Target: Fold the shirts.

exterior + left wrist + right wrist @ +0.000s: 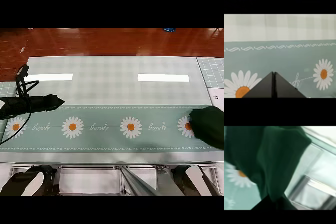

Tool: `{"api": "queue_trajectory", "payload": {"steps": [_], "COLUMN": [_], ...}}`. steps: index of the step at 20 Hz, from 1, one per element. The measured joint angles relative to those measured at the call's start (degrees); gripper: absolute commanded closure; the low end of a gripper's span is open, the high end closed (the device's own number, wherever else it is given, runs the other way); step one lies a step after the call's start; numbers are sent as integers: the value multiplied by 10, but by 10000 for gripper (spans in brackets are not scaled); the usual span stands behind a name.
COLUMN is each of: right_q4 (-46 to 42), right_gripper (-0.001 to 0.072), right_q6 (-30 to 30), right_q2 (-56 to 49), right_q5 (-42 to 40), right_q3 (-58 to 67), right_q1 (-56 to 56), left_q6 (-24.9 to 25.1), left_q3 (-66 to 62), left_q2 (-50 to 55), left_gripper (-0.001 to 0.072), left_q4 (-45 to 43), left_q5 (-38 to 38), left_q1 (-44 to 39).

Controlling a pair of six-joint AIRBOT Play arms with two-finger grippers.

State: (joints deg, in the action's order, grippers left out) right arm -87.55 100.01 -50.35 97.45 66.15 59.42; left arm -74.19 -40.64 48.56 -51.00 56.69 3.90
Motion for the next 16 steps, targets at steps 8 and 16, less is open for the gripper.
{"api": "queue_trajectory", "payload": {"steps": [8,16], "right_q4": [-152,148], "right_gripper": [313,682], "right_q6": [1,-49], "right_q2": [59,-40], "right_q5": [-12,-165], "right_q3": [-159,15], "right_q1": [54,-62], "left_q6": [0,0], "left_q3": [-2,-248], "left_q2": [7,126], "left_gripper": [689,690], "left_q4": [-1,5], "left_q5": [-20,-40], "left_q1": [0,-7]}}
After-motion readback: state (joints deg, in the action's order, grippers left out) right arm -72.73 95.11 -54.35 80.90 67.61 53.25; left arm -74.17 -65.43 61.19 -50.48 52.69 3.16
